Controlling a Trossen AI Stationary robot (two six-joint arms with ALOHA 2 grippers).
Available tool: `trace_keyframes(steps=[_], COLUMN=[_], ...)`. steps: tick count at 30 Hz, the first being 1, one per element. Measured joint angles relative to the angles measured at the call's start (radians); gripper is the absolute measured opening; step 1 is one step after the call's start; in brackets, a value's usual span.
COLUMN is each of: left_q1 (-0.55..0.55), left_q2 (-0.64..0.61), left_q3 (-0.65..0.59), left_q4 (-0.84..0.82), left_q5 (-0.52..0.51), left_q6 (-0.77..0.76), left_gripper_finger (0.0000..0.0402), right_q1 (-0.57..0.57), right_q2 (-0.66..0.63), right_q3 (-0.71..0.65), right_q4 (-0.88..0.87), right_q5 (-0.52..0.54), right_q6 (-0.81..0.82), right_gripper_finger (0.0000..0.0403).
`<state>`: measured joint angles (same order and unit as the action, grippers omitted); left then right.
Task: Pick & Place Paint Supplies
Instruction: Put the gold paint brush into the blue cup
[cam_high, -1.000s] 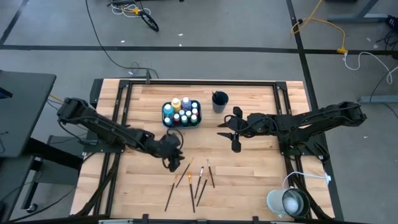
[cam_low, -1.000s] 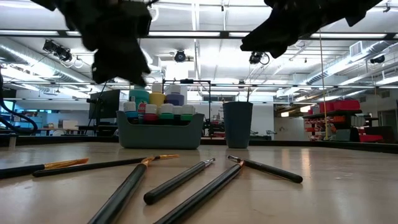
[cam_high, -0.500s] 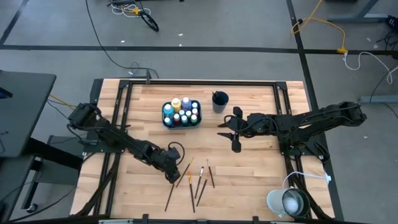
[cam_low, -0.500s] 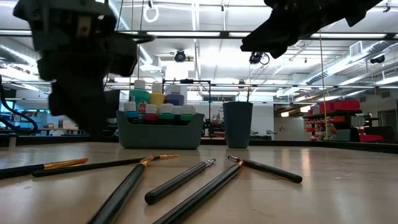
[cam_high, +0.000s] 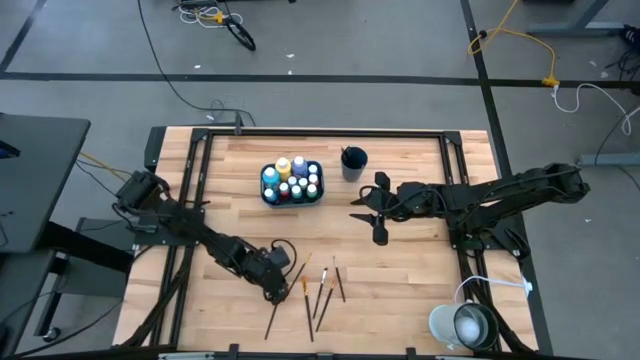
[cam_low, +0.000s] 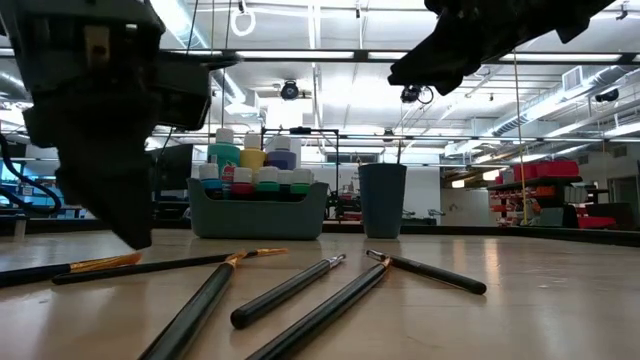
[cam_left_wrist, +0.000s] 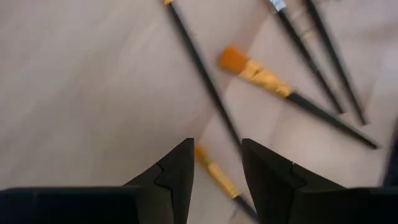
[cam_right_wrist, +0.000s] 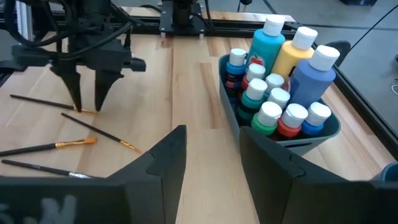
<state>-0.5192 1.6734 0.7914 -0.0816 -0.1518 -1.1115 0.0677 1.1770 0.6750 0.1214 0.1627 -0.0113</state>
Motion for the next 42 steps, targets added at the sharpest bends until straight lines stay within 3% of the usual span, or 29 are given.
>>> trace_keyframes(steps=[15,19,26,35,42], left_q1=[-0.025,-0.028,-0.027,-0.027,-0.013], left_q2=[0.067,0.069,0.070,0.043,-0.028], left_q3=[0.001,0.000,-0.001,-0.004,-0.006], left_q4=[-0.009,-0.035,-0.064,-0.059,-0.086], left_q5=[-0.073,-0.078,-0.085,-0.106,-0.196], left_q6=[0.005,0.005,0.004,0.007,0.093], left_gripper_finger=[0.0139,0.0106,0.0011,0.0005,0.0004], right_q1=[0.000,0.000,0.000,0.000,0.000], right_q2=[0.000,0.000,0.000,0.000,0.000], right_q3=[0.000,0.000,0.000,0.000,0.000], right_q4=[-0.003,-0.004,-0.003,-0.004,-0.002], right_q5=[-0.048,-0.051,-0.051,-0.051,-0.050], right_q6=[0.003,0.003,0.003,0.003,0.002], right_gripper_finger=[0.0152,0.0152,0.0152,0.0152,0.0152])
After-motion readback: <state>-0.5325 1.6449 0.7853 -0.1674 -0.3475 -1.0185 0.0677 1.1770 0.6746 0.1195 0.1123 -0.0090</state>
